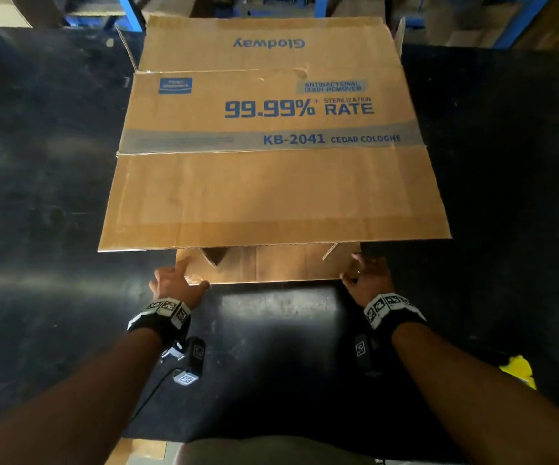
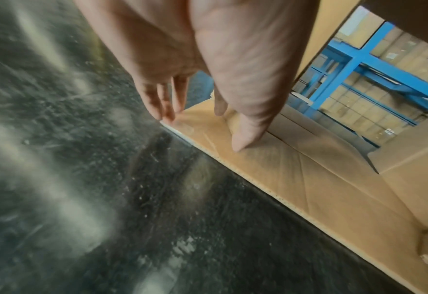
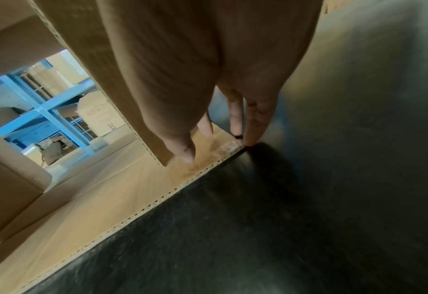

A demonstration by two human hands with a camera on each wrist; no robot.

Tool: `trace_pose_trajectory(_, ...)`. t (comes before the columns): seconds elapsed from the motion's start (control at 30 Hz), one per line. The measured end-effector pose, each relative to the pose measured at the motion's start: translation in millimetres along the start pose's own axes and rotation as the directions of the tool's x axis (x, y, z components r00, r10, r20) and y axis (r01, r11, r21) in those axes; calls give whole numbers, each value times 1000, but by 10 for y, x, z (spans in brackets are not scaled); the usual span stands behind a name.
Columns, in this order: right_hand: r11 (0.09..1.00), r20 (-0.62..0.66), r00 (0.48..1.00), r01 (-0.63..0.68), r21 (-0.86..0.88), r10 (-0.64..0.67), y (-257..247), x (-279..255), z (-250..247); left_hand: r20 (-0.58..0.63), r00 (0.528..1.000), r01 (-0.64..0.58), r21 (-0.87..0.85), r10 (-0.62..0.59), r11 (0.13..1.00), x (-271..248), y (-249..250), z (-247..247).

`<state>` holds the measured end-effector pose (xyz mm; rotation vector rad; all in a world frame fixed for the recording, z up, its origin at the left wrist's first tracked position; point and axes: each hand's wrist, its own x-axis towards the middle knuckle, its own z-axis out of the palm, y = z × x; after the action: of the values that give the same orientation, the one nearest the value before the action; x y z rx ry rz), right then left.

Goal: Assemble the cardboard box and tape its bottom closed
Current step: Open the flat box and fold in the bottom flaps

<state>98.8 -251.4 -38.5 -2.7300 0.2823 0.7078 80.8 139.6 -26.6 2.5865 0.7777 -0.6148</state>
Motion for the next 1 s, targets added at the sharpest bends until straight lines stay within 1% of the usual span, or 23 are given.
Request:
trace_pose_trajectory(0.07, 1000, -32, 1000, 2, -3, -2, 36, 26, 6, -32, 998, 59, -17, -60, 998, 8, 6, 2)
trace_pose_trajectory(0.13, 1000, -31, 999, -5, 24, 6, 48, 35, -31, -29, 998, 63, -48, -64, 997, -9, 16, 1)
trace_pose_trajectory(0.23, 983, 10, 999, -42, 179, 41, 48, 28, -69, -2, 999, 39, -91, -39, 995, -10, -70, -44)
trace_pose_trajectory(0.3, 945, -25, 997, -67, 319, 79, 79, -7, -107, 5, 1000, 1, -130, -1, 992, -16, -150, -129)
trace_pose_trajectory(0.33, 930, -40, 994, -78, 358, 99, 96, -40, -150, 14, 1000, -19, -156, 21, 988, -33, -179, -175)
trace_pose_trajectory(0.4, 926, -72, 993, -61, 372, 94, 145, -93, -250, 34, 998, -50, -200, 58, 979, -100, -203, -278)
trace_pose_trajectory(0.47, 930, -48, 996, -47, 364, 69, 172, -149, -417, 35, 995, -88, -210, 97, 974, -192, -183, -399)
trace_pose_trajectory(0.57, 930, 15, 998, -55, 365, 53, 167, -247, -754, 20, 986, -157, -178, 163, 971, -289, -139, -654)
trace_pose_trajectory(0.63, 931, 0, 998, -55, 361, 59, 136, -320, -1021, -4, 980, -197, -165, 200, 966, -361, -53, -885)
trace_pose_trajectory(0.77, 958, -70, 997, 8, 286, 13, -48, -494, -1652, -78, 961, -274, -133, 265, 952, -463, 203, -1444)
trace_pose_trajectory(0.8, 963, -97, 995, 34, 267, -8, -135, -559, -1866, -111, 954, -292, -145, 278, 945, -501, 280, -1619)
trace_pose_trajectory(0.87, 962, -141, 989, 74, 263, -37, -310, -641, -2281, -191, 927, -355, -156, 324, 922, -595, 447, -1975)
trace_pose_trajectory(0.93, 957, -211, 977, 77, 278, -17, -468, -697, -2683, -265, 902, -383, -130, 340, 915, -697, 639, -2347)
trace_pose_trajectory(1.0, 947, -312, 950, 104, 305, -4, -604, -757, -3044, -336, 883, -386, -123, 327, 914, -791, 821, -2712)
